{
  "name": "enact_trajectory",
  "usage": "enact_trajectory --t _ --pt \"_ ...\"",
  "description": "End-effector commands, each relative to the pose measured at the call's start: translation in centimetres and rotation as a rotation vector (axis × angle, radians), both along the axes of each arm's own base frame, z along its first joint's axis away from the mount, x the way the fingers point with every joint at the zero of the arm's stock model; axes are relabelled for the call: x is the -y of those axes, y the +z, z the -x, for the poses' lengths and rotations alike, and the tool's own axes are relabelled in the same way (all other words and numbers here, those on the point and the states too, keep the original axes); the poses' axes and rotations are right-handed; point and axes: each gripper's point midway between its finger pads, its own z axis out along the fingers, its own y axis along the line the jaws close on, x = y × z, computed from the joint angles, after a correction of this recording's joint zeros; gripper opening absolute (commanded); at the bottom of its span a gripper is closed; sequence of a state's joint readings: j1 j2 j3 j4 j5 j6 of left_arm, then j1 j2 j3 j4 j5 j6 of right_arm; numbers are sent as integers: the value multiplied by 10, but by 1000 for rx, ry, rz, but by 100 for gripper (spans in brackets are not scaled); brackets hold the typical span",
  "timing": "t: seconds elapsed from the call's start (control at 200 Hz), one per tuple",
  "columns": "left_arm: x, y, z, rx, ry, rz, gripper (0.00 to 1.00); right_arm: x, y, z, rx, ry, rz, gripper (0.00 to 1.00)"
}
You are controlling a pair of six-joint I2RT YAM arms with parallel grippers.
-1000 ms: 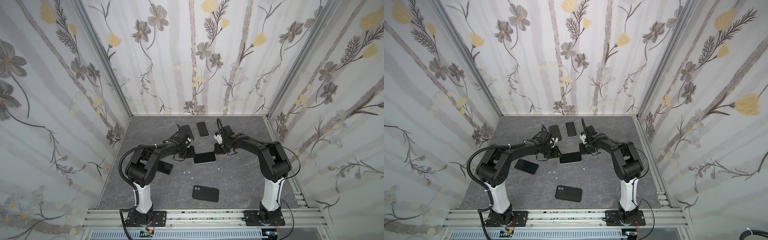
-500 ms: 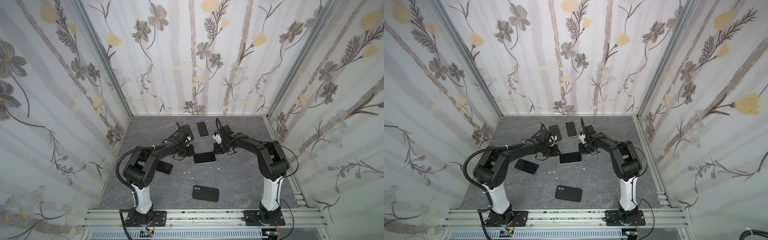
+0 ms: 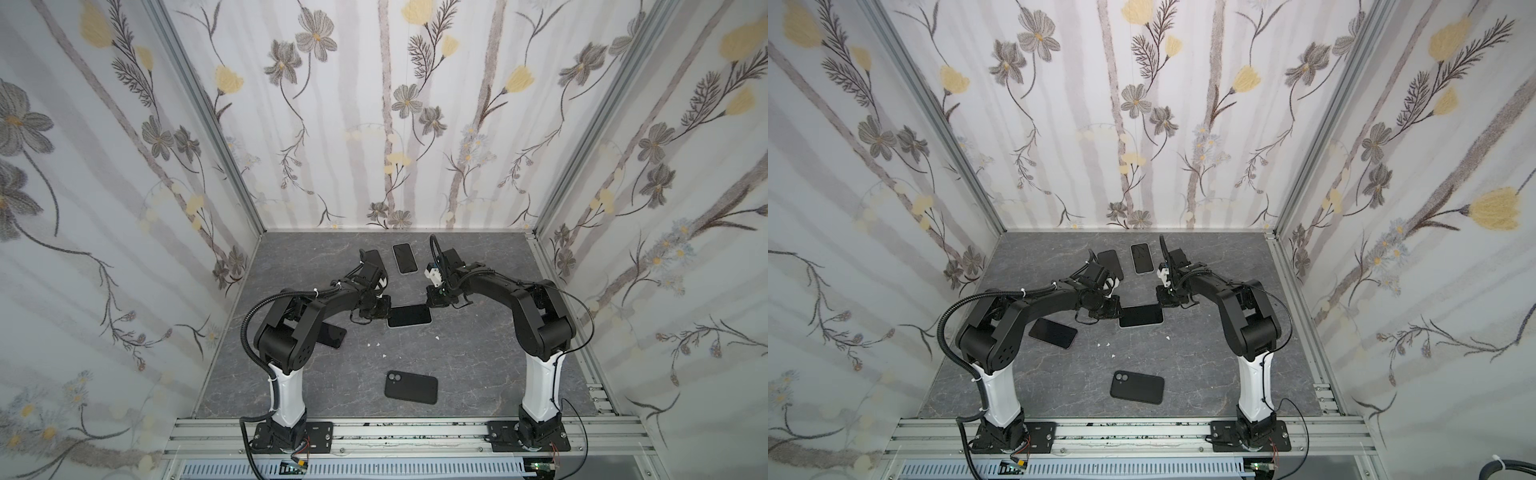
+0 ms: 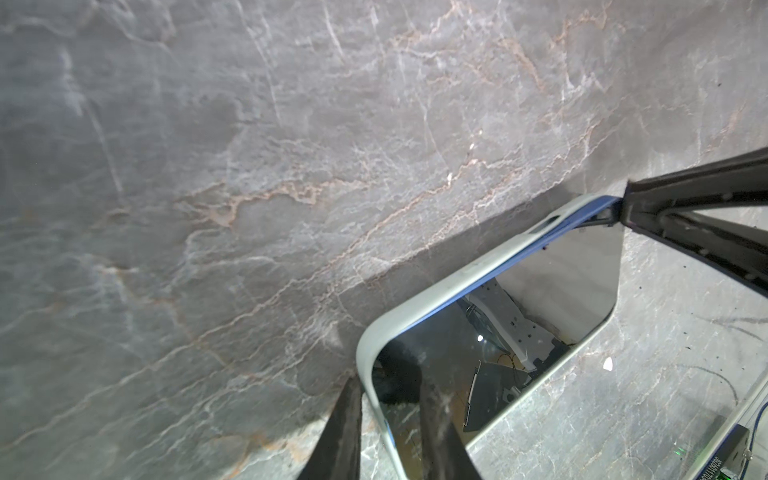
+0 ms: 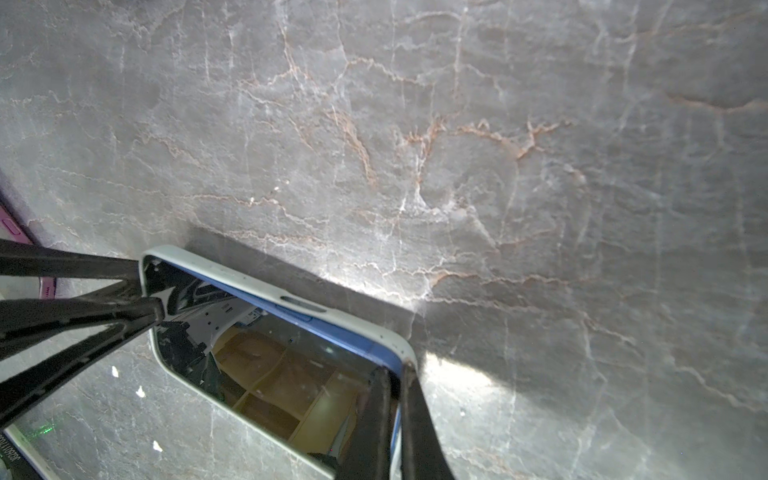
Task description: Put the phone into the phone case
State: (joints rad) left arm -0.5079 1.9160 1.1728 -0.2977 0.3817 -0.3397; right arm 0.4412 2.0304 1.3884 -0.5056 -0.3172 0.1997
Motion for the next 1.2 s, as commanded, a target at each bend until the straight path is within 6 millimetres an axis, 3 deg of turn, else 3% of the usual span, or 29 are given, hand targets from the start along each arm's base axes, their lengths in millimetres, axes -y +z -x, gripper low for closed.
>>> enact_trajectory --t 0.0,0.41,0.679,0.819,0.924,1.074,1.194 --pt "0 1 -1 5 -8 -6 24 10 -26 20 -78 21 87 8" --pt "1 2 -2 9 -8 -6 23 21 -54 34 -142 32 204 8" --pt "0 4 -3 15 -7 -6 23 17 -46 33 -121 42 215 8" --pt "1 11 -6 39 -7 2 23 8 -23 23 -57 46 189 9" --pt "3 31 -13 111 -7 25 23 -7 7 11 37 79 141 12" --pt "-1 74 -26 277 0 52 23 -33 63 -3 207 160 63 21" --pt "-8 122 -32 452 14 91 25 -44 109 -11 371 215 12 33"
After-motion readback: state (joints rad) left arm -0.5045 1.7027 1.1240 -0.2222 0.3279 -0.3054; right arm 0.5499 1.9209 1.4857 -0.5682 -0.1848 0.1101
